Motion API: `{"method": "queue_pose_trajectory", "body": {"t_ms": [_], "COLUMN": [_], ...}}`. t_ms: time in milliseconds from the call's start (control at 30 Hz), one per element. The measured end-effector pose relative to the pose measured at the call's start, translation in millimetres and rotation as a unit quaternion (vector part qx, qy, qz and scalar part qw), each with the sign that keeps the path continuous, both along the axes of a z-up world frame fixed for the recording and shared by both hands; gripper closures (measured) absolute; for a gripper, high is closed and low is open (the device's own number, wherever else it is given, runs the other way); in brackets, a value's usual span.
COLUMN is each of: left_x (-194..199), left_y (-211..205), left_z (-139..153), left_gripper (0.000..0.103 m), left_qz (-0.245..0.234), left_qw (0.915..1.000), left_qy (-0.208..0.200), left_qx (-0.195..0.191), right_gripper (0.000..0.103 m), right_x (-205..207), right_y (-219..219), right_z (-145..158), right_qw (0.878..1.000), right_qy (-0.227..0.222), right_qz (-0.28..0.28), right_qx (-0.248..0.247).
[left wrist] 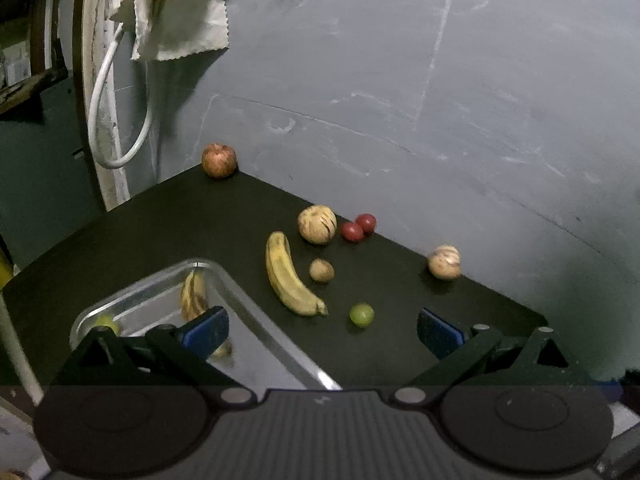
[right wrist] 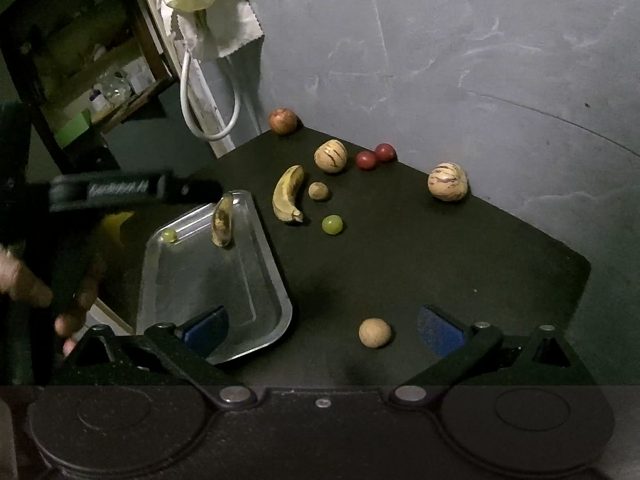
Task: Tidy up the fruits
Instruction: 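Lift both tools away from the tray toward the remaining fruit, then grasp the small yellow banana with the left tool while the right tool grasps another green grape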
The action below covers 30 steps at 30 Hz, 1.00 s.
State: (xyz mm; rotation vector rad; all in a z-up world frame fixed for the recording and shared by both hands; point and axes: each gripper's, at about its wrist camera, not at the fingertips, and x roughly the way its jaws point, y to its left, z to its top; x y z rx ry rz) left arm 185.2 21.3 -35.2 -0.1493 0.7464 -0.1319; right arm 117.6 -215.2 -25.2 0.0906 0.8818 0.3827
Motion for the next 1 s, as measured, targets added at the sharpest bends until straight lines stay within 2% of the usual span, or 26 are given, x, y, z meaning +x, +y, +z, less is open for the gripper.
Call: {"method": "queue_pose_trajectory", "body": {"t_ms": [267, 533, 767, 1000], "left_x": [78, 136, 159, 167], "left_y": [8, 7, 7, 10], "left_z": [-26, -72, -98, -106], "left_gripper": [0.012, 0.020, 0.034, 0.038], "left_qz": [-0.020, -0.048, -0.061, -0.063], "left_qw": [0.9997, 0.9963, 0.9920, 0.9901], "left_qy": [0.015, 0.059, 0.098, 0.115], "left_qx": [0.009, 0.039, 0.051, 0.049], "right_gripper": [0.008, 0.009, 0.011, 0.014], "right_x": [55, 103, 125, 145], "right_y": [29, 58, 70, 77], "right_z": [-16, -41, -63, -75], "right_qw": [0.999, 0.999, 0.998, 0.998], "right_qy": [-0.010, -0.003, 0.012, 0.011], "right_qz": [-0.015, -0.015, -0.018, -0.012], "right_qx": [-0.028, -0.050, -0.058, -0.068]}}
